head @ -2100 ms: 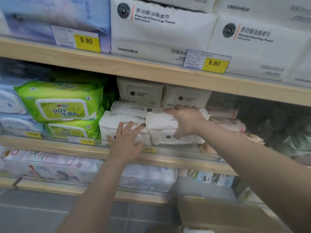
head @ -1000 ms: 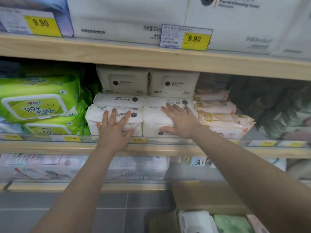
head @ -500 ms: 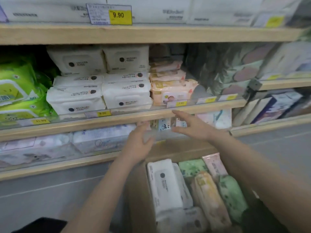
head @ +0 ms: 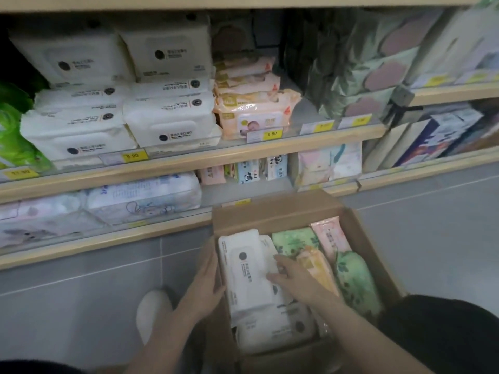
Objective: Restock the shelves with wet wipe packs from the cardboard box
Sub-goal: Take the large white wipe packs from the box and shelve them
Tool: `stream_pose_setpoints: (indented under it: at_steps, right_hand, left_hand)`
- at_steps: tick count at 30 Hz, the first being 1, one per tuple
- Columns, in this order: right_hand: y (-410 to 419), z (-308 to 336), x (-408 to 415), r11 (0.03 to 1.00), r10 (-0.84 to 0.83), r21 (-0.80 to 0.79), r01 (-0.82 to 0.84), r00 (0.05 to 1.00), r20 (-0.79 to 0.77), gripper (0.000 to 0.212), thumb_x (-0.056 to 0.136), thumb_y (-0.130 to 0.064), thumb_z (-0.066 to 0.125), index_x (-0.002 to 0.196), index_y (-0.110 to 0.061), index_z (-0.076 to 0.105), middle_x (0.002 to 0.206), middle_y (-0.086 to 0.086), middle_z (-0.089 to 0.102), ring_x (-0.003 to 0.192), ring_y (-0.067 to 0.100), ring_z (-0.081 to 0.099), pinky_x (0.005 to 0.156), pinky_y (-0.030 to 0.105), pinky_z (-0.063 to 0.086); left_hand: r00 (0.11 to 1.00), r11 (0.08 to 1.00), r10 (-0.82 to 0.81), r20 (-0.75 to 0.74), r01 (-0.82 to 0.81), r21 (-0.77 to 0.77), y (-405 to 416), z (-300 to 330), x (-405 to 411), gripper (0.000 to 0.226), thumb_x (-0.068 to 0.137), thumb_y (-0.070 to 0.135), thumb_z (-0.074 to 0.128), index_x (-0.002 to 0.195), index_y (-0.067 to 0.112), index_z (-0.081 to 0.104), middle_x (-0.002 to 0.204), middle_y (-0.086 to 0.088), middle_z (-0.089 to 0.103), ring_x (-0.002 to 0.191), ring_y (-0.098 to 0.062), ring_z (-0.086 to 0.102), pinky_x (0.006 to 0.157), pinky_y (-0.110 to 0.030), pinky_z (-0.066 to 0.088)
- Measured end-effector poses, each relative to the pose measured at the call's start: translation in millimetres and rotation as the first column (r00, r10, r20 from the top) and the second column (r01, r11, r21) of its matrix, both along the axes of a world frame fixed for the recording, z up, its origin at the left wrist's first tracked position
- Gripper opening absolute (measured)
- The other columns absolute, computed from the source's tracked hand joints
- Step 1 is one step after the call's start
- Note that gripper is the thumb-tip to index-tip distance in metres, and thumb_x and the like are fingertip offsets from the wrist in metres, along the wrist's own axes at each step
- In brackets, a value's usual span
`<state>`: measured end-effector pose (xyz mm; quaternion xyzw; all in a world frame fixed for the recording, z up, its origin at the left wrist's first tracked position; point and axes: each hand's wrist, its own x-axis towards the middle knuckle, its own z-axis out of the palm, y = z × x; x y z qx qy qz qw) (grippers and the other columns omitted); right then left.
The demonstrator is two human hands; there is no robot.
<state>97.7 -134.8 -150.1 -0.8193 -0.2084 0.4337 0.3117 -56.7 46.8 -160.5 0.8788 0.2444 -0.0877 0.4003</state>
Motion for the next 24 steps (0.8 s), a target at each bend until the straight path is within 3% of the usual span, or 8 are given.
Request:
stream_pose_setpoints:
  at_steps: [3, 5, 8, 11, 15, 19, 21, 24]
  right_hand:
    - [20.3, -11.8, -3.4, 0.998, -0.060, -0.004, 0.060, 0.991, -0.116, 0.083, 0.089, -0.042, 0.061, 0.152, -0.018, 0.012, 0.150, 0.007, 0.034, 0.135, 0.020, 0.037, 0.099, 0.028, 0.036]
    - [33.9, -20.5, -7.6, 0.996, -0.093, -0.015, 0.092, 0.980, -0.177, 0.084, 0.087, -0.042, 0.063, 0.151, -0.017, 0.013, 0.149, 0.003, 0.036, 0.134, 0.017, 0.037, 0.104, 0.028, 0.033]
    - [47.5, -34.2, -11.5, 0.986, -0.157, 0.015, 0.164, 0.966, -0.204, 0.062, 0.077, -0.041, 0.073, 0.129, -0.022, 0.044, 0.130, -0.009, 0.054, 0.114, 0.011, 0.052, 0.098, 0.029, 0.042]
    - [53.8, -41.4, -9.0, 0.968, -0.241, -0.013, 0.250, 0.914, -0.327, 0.044, 0.067, -0.036, 0.081, 0.105, -0.020, 0.065, 0.108, -0.001, 0.071, 0.098, 0.015, 0.066, 0.094, 0.041, 0.051]
    - [54.6, -42.4, -11.5, 0.972, -0.236, -0.038, 0.234, 0.938, -0.254, 0.052, 0.063, -0.045, 0.081, 0.106, -0.024, 0.060, 0.112, -0.001, 0.061, 0.099, 0.012, 0.061, 0.089, 0.032, 0.051]
    - [48.0, -36.4, -13.3, 0.977, -0.190, 0.020, 0.210, 0.918, -0.347, 0.021, 0.080, -0.024, 0.074, 0.094, -0.027, 0.059, 0.097, -0.012, 0.066, 0.088, 0.001, 0.061, 0.073, 0.018, 0.050]
    - [45.1, -36.9, -12.6, 0.964, -0.237, 0.021, 0.266, 0.890, -0.389, 0.038, 0.079, -0.022, 0.075, 0.107, -0.025, 0.051, 0.097, -0.014, 0.061, 0.088, 0.001, 0.060, 0.068, 0.017, 0.048]
    - [46.3, -41.9, -10.4, 0.939, -0.309, 0.005, 0.345, 0.849, -0.429, 0.094, 0.062, -0.030, 0.087, 0.136, -0.017, 0.032, 0.122, -0.003, 0.057, 0.106, 0.015, 0.060, 0.085, 0.032, 0.052]
  left_hand:
    - [1.000, 0.999, 0.015, -0.014, -0.015, -0.032, 0.4, -8.2, -0.1, 0.095, 0.089, 0.017, 0.058, 0.146, 0.026, -0.017, 0.157, 0.008, -0.009, 0.143, -0.013, 0.015, 0.113, -0.022, 0.016]
    - [0.998, 0.998, 0.033, -0.045, -0.035, -0.045, 1.7, -10.3, 1.1, 0.093, 0.090, 0.020, 0.057, 0.147, 0.025, -0.016, 0.157, 0.007, -0.007, 0.144, -0.013, 0.012, 0.116, -0.026, 0.015]
    - [0.998, 0.998, 0.034, -0.053, -0.037, -0.057, 2.0, -10.7, 1.9, 0.091, 0.092, 0.021, 0.055, 0.146, 0.023, -0.019, 0.154, 0.009, -0.012, 0.144, -0.013, 0.011, 0.111, -0.019, 0.012]
    - [0.999, 0.998, 0.022, -0.028, -0.023, -0.051, 2.5, -10.9, 1.0, 0.091, 0.092, 0.019, 0.055, 0.144, 0.020, -0.020, 0.145, 0.013, -0.018, 0.144, -0.012, 0.009, 0.108, -0.015, 0.009]
    - [1.000, 0.998, 0.022, -0.011, -0.023, -0.059, 6.1, -14.6, 0.3, 0.090, 0.092, 0.017, 0.055, 0.145, 0.014, -0.017, 0.154, 0.006, -0.012, 0.144, -0.012, 0.009, 0.106, -0.013, 0.007]
    - [1.000, 0.996, 0.020, -0.011, -0.020, -0.081, 8.0, -20.7, -2.3, 0.091, 0.092, 0.018, 0.056, 0.144, 0.017, -0.018, 0.152, 0.009, -0.014, 0.144, -0.011, 0.009, 0.108, -0.014, 0.008]
    - [1.000, 0.997, 0.020, -0.014, -0.021, -0.075, 8.3, -21.2, -3.6, 0.089, 0.092, 0.019, 0.055, 0.146, 0.015, -0.015, 0.150, 0.011, -0.015, 0.144, -0.010, 0.009, 0.108, -0.014, 0.008]
    - [1.000, 0.997, 0.024, -0.013, -0.025, -0.068, 9.5, -21.8, -3.7, 0.089, 0.092, 0.019, 0.056, 0.146, 0.014, -0.014, 0.146, 0.014, -0.017, 0.143, -0.010, 0.009, 0.109, -0.015, 0.008]
